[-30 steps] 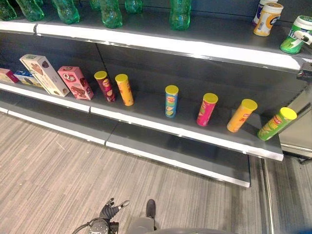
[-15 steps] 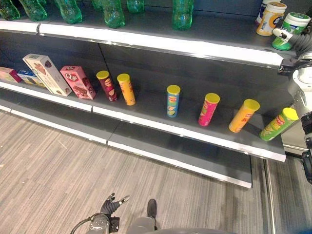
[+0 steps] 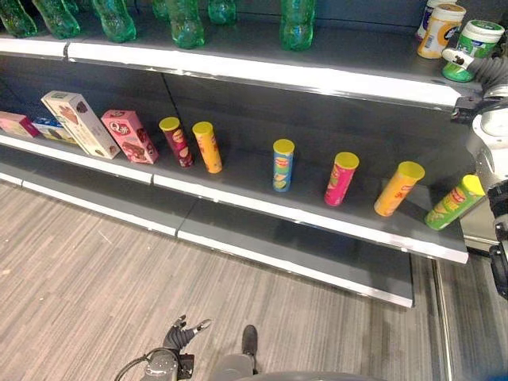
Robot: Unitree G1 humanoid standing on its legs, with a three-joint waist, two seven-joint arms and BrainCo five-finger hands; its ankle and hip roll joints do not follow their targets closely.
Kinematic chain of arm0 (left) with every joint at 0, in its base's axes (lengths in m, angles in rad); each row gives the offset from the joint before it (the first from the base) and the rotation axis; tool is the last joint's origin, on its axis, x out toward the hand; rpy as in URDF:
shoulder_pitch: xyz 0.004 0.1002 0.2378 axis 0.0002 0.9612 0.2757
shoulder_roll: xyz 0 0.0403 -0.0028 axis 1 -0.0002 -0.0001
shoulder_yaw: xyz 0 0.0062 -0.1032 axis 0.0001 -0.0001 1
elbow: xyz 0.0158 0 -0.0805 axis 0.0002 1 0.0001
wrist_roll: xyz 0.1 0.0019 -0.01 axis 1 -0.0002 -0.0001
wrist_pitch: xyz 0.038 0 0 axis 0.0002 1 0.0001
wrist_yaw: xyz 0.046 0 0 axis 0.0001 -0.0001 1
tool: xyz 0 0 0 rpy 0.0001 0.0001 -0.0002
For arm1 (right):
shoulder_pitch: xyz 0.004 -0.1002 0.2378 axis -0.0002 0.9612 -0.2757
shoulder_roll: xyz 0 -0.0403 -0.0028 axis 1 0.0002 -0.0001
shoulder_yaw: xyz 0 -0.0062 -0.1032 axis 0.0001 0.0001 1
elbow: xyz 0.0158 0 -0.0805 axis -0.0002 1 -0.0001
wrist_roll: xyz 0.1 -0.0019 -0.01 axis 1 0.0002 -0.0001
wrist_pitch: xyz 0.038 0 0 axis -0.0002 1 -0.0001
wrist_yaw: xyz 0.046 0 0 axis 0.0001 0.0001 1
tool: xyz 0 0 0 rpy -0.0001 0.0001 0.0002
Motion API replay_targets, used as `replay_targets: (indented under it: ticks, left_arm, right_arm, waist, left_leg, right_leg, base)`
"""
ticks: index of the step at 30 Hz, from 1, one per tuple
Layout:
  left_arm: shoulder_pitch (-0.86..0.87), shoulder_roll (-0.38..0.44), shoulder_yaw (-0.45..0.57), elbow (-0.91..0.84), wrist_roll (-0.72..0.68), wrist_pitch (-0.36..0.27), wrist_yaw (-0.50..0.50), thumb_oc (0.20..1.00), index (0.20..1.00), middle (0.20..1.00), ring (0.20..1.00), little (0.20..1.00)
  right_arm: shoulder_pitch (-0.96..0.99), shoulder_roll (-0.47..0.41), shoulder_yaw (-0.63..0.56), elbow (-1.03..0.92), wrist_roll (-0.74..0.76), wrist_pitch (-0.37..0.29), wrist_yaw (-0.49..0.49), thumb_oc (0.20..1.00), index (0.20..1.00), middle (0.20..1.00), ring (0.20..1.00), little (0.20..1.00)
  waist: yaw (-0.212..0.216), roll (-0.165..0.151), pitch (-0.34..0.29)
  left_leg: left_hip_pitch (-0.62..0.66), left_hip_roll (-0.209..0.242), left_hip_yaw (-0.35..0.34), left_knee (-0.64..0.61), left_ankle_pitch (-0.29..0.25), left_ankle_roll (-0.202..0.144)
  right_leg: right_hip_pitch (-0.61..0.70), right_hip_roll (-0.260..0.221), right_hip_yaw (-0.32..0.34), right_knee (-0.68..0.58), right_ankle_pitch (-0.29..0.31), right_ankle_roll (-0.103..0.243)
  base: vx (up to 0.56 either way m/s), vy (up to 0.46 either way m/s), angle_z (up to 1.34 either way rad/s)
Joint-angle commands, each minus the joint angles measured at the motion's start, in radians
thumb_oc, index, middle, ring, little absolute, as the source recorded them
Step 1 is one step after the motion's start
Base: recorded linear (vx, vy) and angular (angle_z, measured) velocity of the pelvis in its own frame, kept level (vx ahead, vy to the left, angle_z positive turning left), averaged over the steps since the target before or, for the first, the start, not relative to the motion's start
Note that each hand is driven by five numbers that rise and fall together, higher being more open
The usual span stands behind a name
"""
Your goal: Put the goods on the table back onto the shelves and tidy them up.
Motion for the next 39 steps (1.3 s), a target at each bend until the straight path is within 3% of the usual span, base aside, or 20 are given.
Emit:
replay_targets:
  ticks: [1,22,39]
  left_arm:
    - [-0.056,0.04,-0.024,0.009,-0.04,-0.014,0.02,1.0,1.0,1.0,1.0,1.0]
    - [-0.067,0.037,-0.017,0.013,-0.048,-0.012,0.026,1.0,1.0,1.0,1.0,1.0]
    - [-0.073,0.043,-0.012,0.005,-0.059,-0.011,0.035,1.0,1.0,1.0,1.0,1.0]
  right_arm:
    - [-0.137,-0.009,0.09,0.024,-0.013,-0.017,-0.007,1.0,1.0,1.0,1.0,1.0]
    - [-0.112,0.058,0.094,-0.018,-0.01,-0.02,0.015,1.0,1.0,1.0,1.0,1.0]
    - [-0.149,0.053,0.126,0.049,-0.088,0.01,0.001,1.0,1.0,1.0,1.0,1.0]
  waist:
    - [0.032,-0.004,-0.001]
    - [0.03,-0.012,0.003]
    - [0.028,-0.014,0.002]
  left_leg:
    - [0.145,0.088,0.068,0.008,-0.175,-0.119]
    - [0.153,0.086,0.08,0.008,-0.179,-0.114]
    - [0.154,0.089,0.09,0.008,-0.179,-0.115]
  right_leg:
    - [-0.035,-0.058,0.022,0.01,0.005,0.046]
    - [-0.033,-0.065,0.027,0.011,0.009,0.048]
    - [-0.035,-0.065,0.027,0.011,0.011,0.049]
  base:
    - [0.0,0.0,0.0]
    - [0.0,0.0,0.0]
    - [0.0,0.0,0.0]
